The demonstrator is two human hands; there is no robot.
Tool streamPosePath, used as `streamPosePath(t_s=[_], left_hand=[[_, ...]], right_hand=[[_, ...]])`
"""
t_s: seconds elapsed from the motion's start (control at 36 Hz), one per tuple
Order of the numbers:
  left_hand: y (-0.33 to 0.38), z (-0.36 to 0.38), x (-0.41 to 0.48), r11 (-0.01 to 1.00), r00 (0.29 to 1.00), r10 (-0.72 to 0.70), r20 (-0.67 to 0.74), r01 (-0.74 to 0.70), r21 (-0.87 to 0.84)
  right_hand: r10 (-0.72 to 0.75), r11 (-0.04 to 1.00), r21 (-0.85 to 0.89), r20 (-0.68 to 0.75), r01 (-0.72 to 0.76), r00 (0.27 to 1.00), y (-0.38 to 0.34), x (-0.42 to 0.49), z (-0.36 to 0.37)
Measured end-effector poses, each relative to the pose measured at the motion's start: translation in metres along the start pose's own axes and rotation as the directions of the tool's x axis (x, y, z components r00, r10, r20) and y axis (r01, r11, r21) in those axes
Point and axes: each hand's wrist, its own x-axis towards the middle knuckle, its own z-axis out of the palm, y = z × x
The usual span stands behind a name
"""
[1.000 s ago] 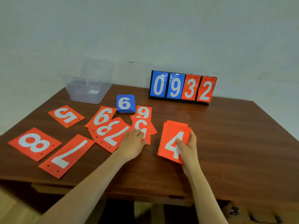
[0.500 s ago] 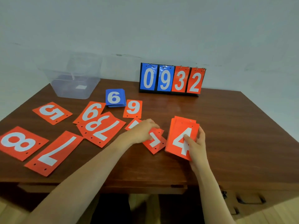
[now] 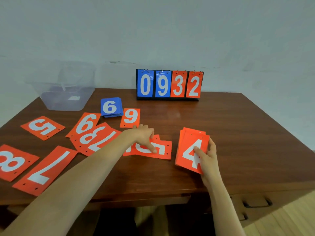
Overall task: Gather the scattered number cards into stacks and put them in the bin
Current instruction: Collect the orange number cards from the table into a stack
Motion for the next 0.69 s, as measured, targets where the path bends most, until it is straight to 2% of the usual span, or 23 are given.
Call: streamPosePath(t_s=[0.08,0.22,0.31,0.39,0.47,0.53,0.61,0.69], left_hand=[[0.0,-0.001,0.0,0.999,1.0,-0.028,-0.002,0.028,0.041],[0.005,0.008,0.001,0.996,0.993,-0.083,-0.089,0.081,-0.027],[0.008,0.006,-0.005,0.987,0.984,-0.082,-0.156,0.058,-0.151],[0.004,0.005,-0.009,0.935,0.962,-0.107,-0.251,0.011,-0.356],[0.003,0.001,-0.016,0.839,0.896,-0.164,-0.412,-0.094,-0.537],[0.009,-0.006,-0.026,0.707,0.847,-0.218,-0.484,-0.205,-0.677],[0.021,-0.008,-0.04,0.486,0.86,-0.262,-0.438,-0.275,-0.829],[0.036,0.0,-0.048,0.429,0.89,-0.235,-0.391,-0.266,-0.863]], right_hand=[[0.006,1.0,-0.01,-0.007,-0.006,1.0,0.002,-0.002,-0.002],[0.012,1.0,-0.006,-0.003,-0.012,1.0,0.004,-0.004,-0.003],[0.011,1.0,-0.002,0.008,-0.011,1.0,0.004,-0.006,-0.003],[0.003,1.0,0.004,0.013,-0.003,1.0,0.003,-0.007,-0.003],[0.007,1.0,0.019,0.017,-0.007,1.0,0.002,-0.007,-0.002],[0.006,1.0,0.02,0.022,-0.007,1.0,0.002,-0.008,0.0],[0.005,1.0,0.01,0.034,-0.006,0.999,0.003,-0.008,0.004],[0.005,1.0,0.016,0.048,-0.006,0.999,0.002,-0.009,0.011]])
